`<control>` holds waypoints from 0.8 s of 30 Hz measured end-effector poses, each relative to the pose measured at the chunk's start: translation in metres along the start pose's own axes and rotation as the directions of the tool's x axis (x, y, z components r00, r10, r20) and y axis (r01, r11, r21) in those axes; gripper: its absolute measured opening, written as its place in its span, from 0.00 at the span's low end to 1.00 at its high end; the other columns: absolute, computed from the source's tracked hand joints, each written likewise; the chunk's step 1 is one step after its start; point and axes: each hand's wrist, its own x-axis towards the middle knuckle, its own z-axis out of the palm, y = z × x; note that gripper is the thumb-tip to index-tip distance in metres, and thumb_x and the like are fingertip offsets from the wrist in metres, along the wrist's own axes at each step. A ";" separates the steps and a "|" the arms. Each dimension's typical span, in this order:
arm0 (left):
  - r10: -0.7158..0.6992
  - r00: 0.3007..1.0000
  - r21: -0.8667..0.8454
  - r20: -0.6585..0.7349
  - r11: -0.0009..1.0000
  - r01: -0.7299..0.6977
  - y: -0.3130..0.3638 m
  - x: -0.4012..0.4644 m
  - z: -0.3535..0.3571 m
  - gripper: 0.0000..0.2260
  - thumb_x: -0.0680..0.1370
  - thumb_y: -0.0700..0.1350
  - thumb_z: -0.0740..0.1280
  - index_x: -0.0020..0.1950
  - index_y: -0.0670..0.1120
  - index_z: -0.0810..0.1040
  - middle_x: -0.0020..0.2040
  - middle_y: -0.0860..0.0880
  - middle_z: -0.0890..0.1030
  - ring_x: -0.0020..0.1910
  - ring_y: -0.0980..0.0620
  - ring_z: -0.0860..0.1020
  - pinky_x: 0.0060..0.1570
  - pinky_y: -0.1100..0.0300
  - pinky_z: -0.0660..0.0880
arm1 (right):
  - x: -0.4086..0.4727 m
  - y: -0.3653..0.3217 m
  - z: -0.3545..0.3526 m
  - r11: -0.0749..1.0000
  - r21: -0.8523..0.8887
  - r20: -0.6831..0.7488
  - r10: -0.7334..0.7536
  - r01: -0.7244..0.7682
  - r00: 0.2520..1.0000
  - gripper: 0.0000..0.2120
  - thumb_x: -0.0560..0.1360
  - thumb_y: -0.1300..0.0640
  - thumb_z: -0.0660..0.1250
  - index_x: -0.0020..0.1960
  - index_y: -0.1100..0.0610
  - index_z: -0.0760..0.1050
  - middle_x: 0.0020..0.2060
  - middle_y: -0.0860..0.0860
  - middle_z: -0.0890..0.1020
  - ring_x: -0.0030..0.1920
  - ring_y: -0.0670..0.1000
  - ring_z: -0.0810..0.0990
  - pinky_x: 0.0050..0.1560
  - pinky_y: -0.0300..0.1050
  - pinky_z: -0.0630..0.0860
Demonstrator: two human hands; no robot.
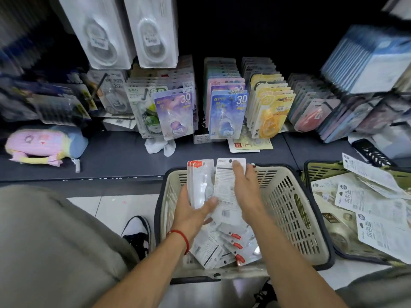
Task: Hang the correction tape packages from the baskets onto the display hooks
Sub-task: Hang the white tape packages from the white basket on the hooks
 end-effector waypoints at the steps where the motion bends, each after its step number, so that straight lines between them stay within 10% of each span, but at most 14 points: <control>1: 0.008 1.000 -0.029 0.005 1.000 -0.008 0.003 0.000 0.000 0.25 0.74 0.44 0.81 0.66 0.58 0.76 0.59 0.52 0.86 0.54 0.50 0.87 0.49 0.45 0.86 | -0.005 -0.005 0.007 1.000 0.019 0.014 0.001 -0.001 1.000 0.15 0.83 0.37 0.59 0.53 0.48 0.72 0.47 0.52 0.84 0.49 0.54 0.83 0.52 0.56 0.80; 6: 0.066 0.997 -0.134 0.044 0.989 -0.059 0.025 -0.003 -0.002 0.22 0.74 0.49 0.81 0.65 0.59 0.78 0.58 0.50 0.87 0.56 0.46 0.87 0.49 0.45 0.85 | -0.017 -0.031 0.027 0.985 0.174 0.194 -0.042 0.008 0.980 0.23 0.76 0.29 0.63 0.57 0.47 0.73 0.53 0.53 0.84 0.51 0.49 0.83 0.54 0.51 0.81; 11: 0.056 0.985 -0.367 0.166 0.930 0.009 0.054 -0.009 -0.007 0.19 0.80 0.53 0.69 0.71 0.54 0.76 0.63 0.46 0.86 0.60 0.44 0.85 0.52 0.46 0.84 | -0.015 -0.047 0.037 0.971 0.157 0.163 -0.203 0.178 0.966 0.04 0.85 0.52 0.64 0.59 0.44 0.73 0.43 0.36 0.85 0.30 0.43 0.78 0.33 0.43 0.75; 16: 0.107 0.962 -0.457 0.251 0.889 0.021 0.084 -0.016 -0.014 0.25 0.81 0.59 0.65 0.76 0.52 0.73 0.70 0.42 0.81 0.69 0.37 0.80 0.68 0.30 0.73 | -0.011 -0.081 0.041 0.956 0.172 0.124 -0.260 0.237 0.958 0.14 0.79 0.59 0.75 0.62 0.52 0.76 0.54 0.51 0.87 0.54 0.50 0.86 0.57 0.51 0.83; 24: 0.326 0.933 -0.388 0.149 0.888 -0.248 0.194 -0.004 -0.027 0.31 0.72 0.37 0.76 0.74 0.50 0.74 0.64 0.42 0.85 0.62 0.38 0.84 0.60 0.38 0.82 | -0.006 -0.171 0.050 0.870 0.127 0.270 -0.492 0.476 0.828 0.20 0.78 0.47 0.75 0.66 0.47 0.75 0.55 0.42 0.87 0.56 0.44 0.86 0.54 0.44 0.83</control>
